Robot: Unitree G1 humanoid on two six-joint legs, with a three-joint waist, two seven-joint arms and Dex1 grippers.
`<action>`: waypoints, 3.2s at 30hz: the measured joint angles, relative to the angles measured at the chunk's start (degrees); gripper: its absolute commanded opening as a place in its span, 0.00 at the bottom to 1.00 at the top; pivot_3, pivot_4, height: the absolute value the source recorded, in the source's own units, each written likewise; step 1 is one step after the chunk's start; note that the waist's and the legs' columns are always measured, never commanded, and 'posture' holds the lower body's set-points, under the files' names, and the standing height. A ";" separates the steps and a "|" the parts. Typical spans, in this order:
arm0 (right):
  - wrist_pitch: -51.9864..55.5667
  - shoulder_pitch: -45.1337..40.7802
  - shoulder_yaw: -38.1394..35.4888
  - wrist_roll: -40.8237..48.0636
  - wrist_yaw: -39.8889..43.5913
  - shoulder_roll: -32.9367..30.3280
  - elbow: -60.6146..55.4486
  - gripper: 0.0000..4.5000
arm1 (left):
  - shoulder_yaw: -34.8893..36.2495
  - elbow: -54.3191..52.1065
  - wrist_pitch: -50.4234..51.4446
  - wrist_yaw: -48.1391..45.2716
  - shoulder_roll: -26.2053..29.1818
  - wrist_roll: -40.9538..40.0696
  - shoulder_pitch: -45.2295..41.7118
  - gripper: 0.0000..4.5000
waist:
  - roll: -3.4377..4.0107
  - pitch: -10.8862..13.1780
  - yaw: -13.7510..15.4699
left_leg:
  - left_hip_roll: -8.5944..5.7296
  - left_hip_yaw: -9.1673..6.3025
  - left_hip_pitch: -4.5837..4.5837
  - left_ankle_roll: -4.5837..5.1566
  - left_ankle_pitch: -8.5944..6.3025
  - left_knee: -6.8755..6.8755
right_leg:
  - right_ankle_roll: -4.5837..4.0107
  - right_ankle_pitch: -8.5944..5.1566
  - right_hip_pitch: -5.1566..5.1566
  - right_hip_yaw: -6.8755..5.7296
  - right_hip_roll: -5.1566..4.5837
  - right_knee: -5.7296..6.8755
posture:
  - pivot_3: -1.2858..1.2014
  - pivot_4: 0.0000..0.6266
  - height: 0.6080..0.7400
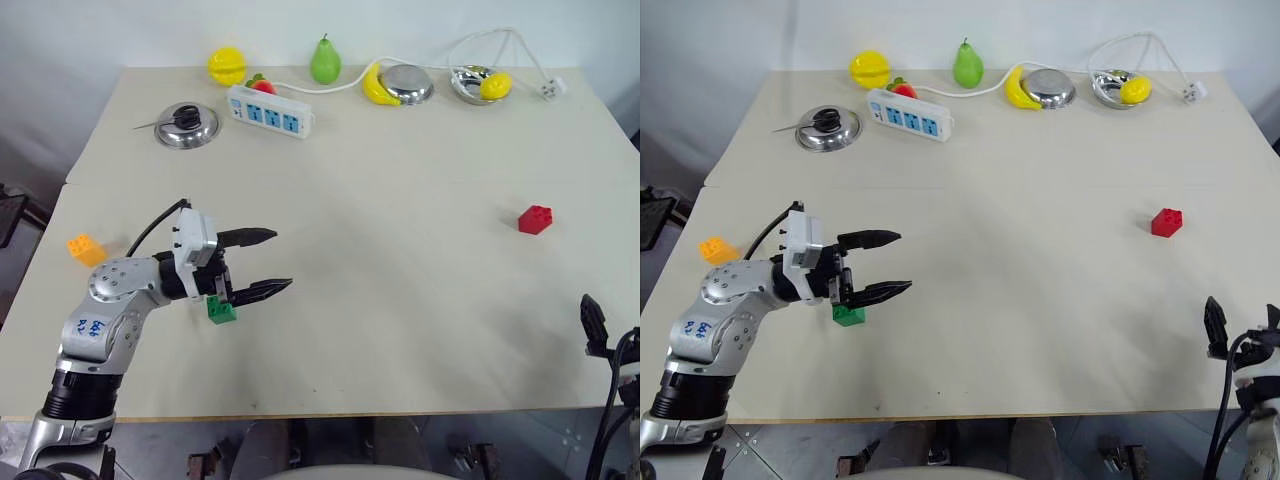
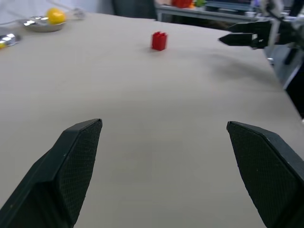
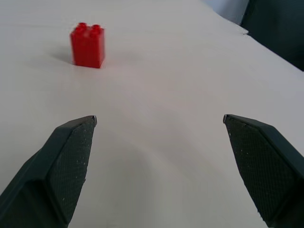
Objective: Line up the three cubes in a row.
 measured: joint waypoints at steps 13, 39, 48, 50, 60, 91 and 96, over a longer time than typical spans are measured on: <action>29.49 -40.10 17.49 -4.55 -5.21 -16.39 23.61 1.00 | -1.84 -0.81 0.73 2.05 -1.61 3.18 0.96 0.99 | 0.01 0.00 1.58 | -0.14 -0.15 -0.43 0.04 0.17 0.11 | -0.02 -0.01 -0.31 -0.14 -0.15 0.11 | 0.52 0.24 1.00; 20.33 -46.27 38.26 -8.55 31.39 -19.01 19.64 0.35 | 5.37 -3.33 0.67 3.36 0.62 3.58 6.31 1.00 | 0.02 0.00 1.38 | -0.15 -0.25 -0.60 0.03 0.18 0.02 | 0.03 0.01 -0.39 -0.36 -0.02 -0.07 | 0.52 0.24 1.00; -11.21 -56.81 57.09 -19.60 62.69 -14.73 34.93 0.35 | 7.09 -0.58 -1.14 1.83 1.01 3.73 7.47 1.00 | -0.09 0.07 1.17 | -0.05 -0.33 -0.49 0.03 0.18 0.19 | 0.08 0.04 -0.20 -0.37 -0.05 -0.07 | 0.52 0.24 1.00; -14.24 -59.16 58.21 -21.69 63.70 -12.73 39.99 0.35 | 7.31 -1.27 -1.01 2.06 1.05 3.69 8.16 1.00 | -0.09 0.07 1.15 | -0.05 -0.36 -0.49 0.03 0.18 0.19 | 0.07 0.04 -0.19 -0.40 -0.06 -0.06 | 0.52 0.24 1.00; -20.57 -63.13 56.50 -22.72 65.55 -10.10 50.54 0.85 | 10.91 -2.82 0.06 2.61 1.82 2.87 10.95 1.00 | -0.10 0.07 0.60 | -0.03 -0.49 -0.44 0.03 0.18 0.32 | 0.07 0.04 0.00 -0.48 -0.10 -0.02 | 0.52 0.24 1.00; -15.57 -23.77 33.04 8.52 65.78 -13.88 10.78 1.00 | 27.16 -0.36 -12.21 -6.29 1.78 1.66 36.36 1.00 | -0.29 0.08 1.78 | -0.06 -0.43 -0.27 -0.11 -0.16 0.29 | -0.11 0.04 -0.02 -0.47 -0.40 0.00 | 0.52 0.24 1.00; -18.16 -18.60 28.74 7.34 66.08 -17.29 15.43 1.00 | 17.37 -1.61 -11.47 -3.64 1.18 4.96 27.35 1.00 | -0.27 0.07 1.21 | -0.01 -0.29 -0.23 -0.01 -0.11 0.17 | -0.10 0.04 0.02 -0.47 -0.17 -0.11 | 0.52 0.24 1.00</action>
